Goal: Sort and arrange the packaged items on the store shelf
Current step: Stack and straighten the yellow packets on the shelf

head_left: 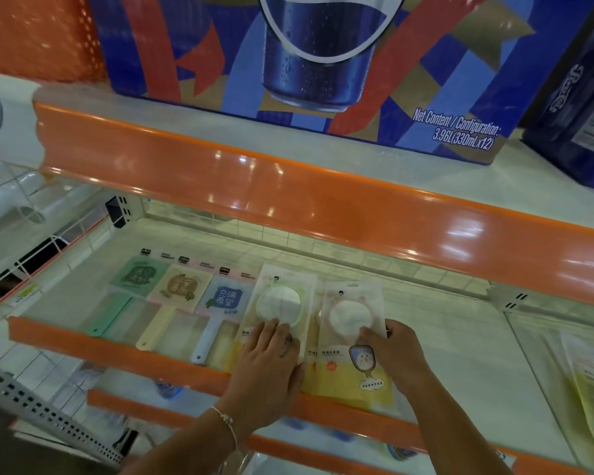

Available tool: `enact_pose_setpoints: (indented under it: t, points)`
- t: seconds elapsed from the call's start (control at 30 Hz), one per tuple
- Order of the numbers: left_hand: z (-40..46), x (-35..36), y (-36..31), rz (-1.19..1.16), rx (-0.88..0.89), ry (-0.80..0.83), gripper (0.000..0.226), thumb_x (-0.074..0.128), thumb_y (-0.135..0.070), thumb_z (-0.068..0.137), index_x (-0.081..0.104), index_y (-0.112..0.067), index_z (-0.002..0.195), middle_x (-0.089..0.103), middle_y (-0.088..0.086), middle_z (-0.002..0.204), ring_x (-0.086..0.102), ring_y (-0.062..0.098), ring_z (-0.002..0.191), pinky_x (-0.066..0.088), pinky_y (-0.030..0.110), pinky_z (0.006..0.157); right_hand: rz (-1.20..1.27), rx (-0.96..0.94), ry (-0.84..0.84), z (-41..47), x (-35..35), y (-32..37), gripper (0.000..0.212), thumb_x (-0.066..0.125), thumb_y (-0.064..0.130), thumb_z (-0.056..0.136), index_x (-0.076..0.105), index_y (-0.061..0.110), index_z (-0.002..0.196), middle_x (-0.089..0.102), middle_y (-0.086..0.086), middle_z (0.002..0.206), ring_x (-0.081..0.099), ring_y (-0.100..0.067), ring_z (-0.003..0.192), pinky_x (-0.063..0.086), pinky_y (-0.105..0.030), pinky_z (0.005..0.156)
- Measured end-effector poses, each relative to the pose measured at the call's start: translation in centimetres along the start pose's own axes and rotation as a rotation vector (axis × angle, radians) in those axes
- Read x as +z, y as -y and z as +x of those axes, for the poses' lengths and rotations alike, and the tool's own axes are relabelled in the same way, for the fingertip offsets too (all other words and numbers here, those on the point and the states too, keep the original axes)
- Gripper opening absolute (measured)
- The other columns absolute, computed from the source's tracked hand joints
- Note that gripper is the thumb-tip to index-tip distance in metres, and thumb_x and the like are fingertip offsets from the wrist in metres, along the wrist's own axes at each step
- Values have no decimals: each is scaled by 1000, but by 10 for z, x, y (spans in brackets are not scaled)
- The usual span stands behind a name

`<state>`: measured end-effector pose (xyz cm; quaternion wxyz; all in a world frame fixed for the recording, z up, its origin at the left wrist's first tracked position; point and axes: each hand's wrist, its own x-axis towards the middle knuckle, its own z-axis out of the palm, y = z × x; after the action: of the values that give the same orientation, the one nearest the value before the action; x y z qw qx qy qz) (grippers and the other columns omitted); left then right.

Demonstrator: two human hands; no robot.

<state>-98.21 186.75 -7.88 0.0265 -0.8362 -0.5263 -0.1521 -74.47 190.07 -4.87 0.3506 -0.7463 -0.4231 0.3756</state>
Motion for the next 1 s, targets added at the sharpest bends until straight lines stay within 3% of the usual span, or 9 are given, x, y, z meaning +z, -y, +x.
enact_pose_setpoints:
  t: [0.17, 0.33, 0.67, 1.0]
  points:
    - [-2, 2, 0, 5, 12, 2, 45, 42, -46, 92, 65, -14, 114, 59, 12, 127, 51, 34, 126, 40, 50, 107, -361, -77, -94, -1, 2, -5, 26, 69, 43, 84, 67, 18, 86, 68, 5, 76, 62, -10, 70, 40, -24, 54]
    - [-2, 7, -2, 6, 13, 24, 49, 42, -49, 91, 61, -14, 121, 59, 13, 128, 50, 34, 127, 41, 51, 106, -484, -116, -97, 2, 9, -12, 39, 64, 56, 82, 65, 17, 89, 68, 2, 85, 63, -13, 77, 45, -26, 59]
    - [-2, 9, -5, 11, 5, -1, 46, 48, -47, 89, 63, -14, 118, 60, 12, 126, 51, 34, 126, 40, 50, 107, -492, -145, -69, -1, 15, -17, 38, 67, 54, 78, 55, 19, 73, 62, -4, 79, 57, -17, 68, 34, -26, 52]
    - [-1, 9, -3, 12, -1, -2, 48, 44, -47, 88, 63, -13, 116, 60, 13, 126, 53, 35, 124, 44, 51, 103, -510, -166, -58, -1, 16, -18, 36, 64, 57, 77, 62, 22, 78, 65, 1, 79, 61, -14, 70, 51, -31, 60]
